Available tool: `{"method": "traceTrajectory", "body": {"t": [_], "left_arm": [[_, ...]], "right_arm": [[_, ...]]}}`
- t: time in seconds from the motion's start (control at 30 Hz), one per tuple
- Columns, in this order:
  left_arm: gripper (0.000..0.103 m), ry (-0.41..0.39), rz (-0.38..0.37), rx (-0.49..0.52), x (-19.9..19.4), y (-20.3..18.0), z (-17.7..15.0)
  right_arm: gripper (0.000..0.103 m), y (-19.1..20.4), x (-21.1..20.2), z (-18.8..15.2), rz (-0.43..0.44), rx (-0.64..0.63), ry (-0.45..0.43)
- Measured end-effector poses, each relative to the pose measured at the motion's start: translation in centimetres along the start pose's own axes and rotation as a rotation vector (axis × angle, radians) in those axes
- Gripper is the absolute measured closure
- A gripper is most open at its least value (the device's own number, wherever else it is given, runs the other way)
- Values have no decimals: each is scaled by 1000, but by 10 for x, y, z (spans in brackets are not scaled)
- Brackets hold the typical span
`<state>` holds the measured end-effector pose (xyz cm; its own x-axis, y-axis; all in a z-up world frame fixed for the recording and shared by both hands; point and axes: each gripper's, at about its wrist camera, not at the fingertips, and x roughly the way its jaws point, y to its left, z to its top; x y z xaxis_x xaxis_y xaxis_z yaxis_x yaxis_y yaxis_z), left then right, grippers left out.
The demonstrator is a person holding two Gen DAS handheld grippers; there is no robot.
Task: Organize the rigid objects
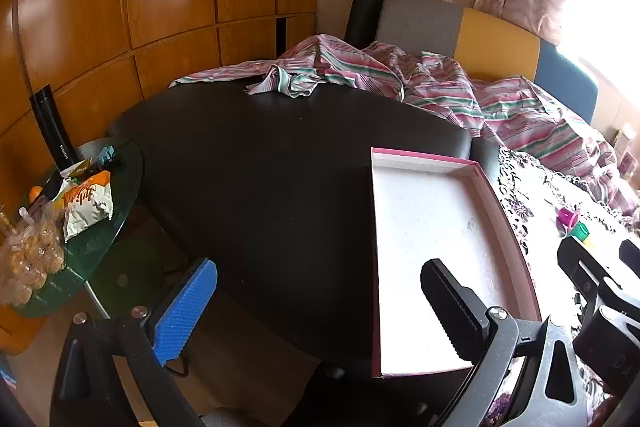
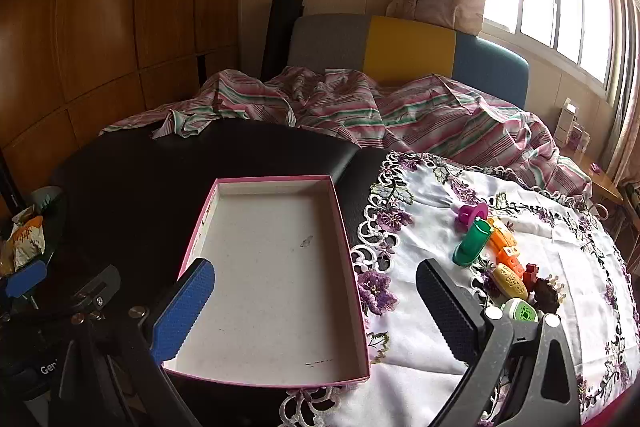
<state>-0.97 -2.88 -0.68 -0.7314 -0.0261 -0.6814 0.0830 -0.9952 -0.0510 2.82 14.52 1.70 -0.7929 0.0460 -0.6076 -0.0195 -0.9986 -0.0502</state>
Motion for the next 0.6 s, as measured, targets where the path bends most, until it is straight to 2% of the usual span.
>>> {"method": "traceTrajectory", "body": {"t": [0.6], "left_arm": [[0, 27, -11, 41, 4, -14, 0]], "right_arm": [[0, -14, 10, -4, -5, 30, 26]]}}
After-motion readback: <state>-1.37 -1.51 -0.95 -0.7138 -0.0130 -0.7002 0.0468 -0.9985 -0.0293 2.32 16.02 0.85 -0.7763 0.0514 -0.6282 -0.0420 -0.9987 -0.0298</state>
